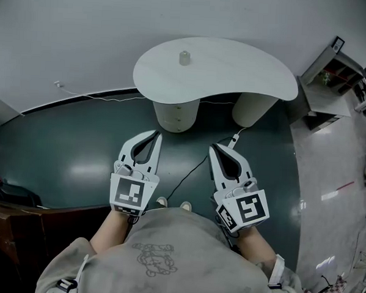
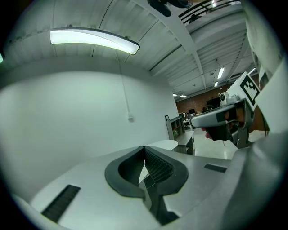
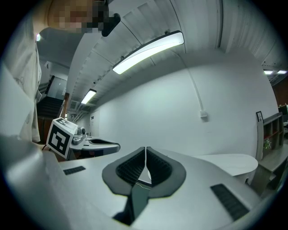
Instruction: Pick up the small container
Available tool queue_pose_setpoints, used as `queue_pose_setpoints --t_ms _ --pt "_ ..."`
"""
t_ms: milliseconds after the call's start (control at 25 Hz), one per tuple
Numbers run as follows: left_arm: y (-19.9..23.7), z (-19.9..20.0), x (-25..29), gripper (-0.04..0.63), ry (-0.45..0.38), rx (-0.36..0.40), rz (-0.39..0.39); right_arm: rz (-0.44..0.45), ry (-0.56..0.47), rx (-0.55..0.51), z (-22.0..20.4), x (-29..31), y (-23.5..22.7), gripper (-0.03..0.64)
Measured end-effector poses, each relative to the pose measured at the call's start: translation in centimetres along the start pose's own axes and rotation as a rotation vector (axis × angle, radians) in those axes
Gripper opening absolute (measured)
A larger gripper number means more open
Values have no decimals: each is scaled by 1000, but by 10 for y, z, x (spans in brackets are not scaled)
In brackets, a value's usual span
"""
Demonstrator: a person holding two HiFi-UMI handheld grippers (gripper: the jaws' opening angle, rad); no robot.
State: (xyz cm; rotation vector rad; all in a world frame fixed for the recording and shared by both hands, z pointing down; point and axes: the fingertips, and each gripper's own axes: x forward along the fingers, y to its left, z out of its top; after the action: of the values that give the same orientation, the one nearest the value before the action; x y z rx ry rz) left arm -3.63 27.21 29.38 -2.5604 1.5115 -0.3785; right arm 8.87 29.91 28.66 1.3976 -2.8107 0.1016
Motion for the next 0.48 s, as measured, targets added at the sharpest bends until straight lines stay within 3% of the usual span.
queue_pose_setpoints --t_ms 480 --pt "-32 4 13 18 -11 4 21 13 -11 -10 -10 -18 -32 34"
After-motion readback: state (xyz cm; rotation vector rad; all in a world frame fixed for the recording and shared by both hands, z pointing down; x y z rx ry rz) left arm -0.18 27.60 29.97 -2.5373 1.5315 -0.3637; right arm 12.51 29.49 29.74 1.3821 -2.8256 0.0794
